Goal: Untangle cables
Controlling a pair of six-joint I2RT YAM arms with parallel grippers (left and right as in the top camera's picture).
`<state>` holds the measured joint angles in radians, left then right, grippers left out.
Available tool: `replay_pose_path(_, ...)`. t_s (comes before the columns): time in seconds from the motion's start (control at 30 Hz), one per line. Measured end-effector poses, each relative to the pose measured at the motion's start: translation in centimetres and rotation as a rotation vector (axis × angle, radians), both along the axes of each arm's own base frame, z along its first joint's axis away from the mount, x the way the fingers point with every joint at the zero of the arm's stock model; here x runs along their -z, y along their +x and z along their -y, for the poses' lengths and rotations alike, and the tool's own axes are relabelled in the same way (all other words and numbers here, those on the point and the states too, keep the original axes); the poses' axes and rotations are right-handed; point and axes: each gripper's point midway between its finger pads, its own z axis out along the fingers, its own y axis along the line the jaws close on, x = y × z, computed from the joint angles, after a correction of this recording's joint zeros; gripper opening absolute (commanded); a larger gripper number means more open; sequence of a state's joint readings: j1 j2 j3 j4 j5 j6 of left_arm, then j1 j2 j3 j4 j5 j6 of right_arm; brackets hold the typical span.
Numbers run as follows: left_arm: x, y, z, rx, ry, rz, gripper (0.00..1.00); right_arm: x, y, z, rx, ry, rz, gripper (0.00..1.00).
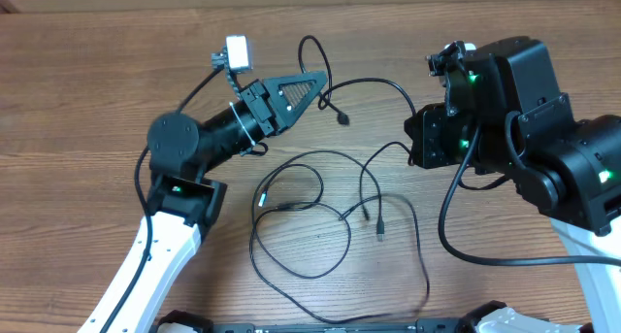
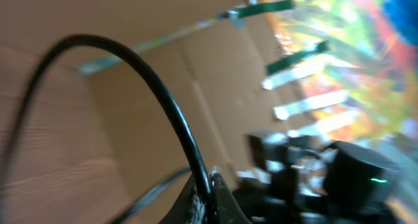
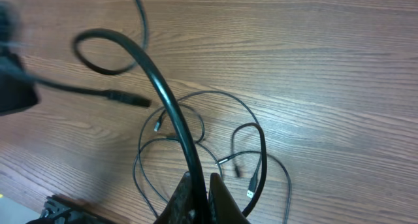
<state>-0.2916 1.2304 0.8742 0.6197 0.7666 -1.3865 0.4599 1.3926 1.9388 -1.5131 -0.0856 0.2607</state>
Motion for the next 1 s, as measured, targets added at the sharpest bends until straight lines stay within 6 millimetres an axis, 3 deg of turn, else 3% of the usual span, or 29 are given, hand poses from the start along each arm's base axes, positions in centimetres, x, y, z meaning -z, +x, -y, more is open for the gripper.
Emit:
replay_pose_path(0.13, 6.4, 1.6, -1.5, -0.055, 0.171, -0.184, 0.79, 0.0, 0.0, 0.1, 0.003, -0.004, 0.001, 0.04)
replay_pose_path(0.17, 8.9, 1.7, -2.1, -0.071, 0.229, -0.255, 0.88, 0.0, 0.0, 0.1, 0.005, -0.005, 0.001, 0.04)
replay_pose_path(0.23, 11.8, 1.5, -3.0, -0.092, 0.307, -0.343, 1.00, -0.2, 0.3, 0.0, 0.006, -0.001, 0.016, 0.04)
replay_pose_path(0.37, 16.3, 0.3, -4.3, -0.099, 0.474, -0.411, 1.00, -0.9, 1.5, 0.4, 0.050, -0.010, 0.070, 0.04)
replay_pose_path(0.43, 18.0, -0.5, -4.8, -0.094, 0.559, -0.417, 1.00, -1.3, 2.6, 1.6, 0.132, -0.025, 0.107, 0.04)
replay_pose_path(0.6, 22.0, -2.2, -7.3, -0.125, 0.786, -0.463, 1.00, -1.9, 4.8, 6.9, 0.367, -0.079, 0.156, 0.04)
replay_pose_path(0.67, 22.4, -2.9, -9.0, -0.174, 0.891, -0.444, 1.00, -2.1, 5.6, 11.4, 0.525, -0.101, 0.164, 0.04)
replay_pose_path(0.8, 20.8, -4.2, -11.4, -0.272, 0.998, -0.368, 1.00, -2.2, 5.6, 19.1, 0.776, -0.125, 0.161, 0.04)
replay_pose_path(0.87, 19.4, -5.0, -12.9, -0.346, 1.045, -0.320, 1.00, -2.2, 4.9, 22.4, 0.883, -0.138, 0.154, 0.04)
replay_pose_path(0.9, 18.7, -5.5, -13.7, -0.391, 1.069, -0.296, 1.00, -2.1, 3.9, 25.4, 0.986, -0.151, 0.140, 0.04)
replay_pose_path(1.0, 16.8, -6.9, -15.9, -0.506, 1.117, -0.242, 1.00, -1.7, 1.6, 29.6, 1.133, -0.165, 0.108, 0.04)
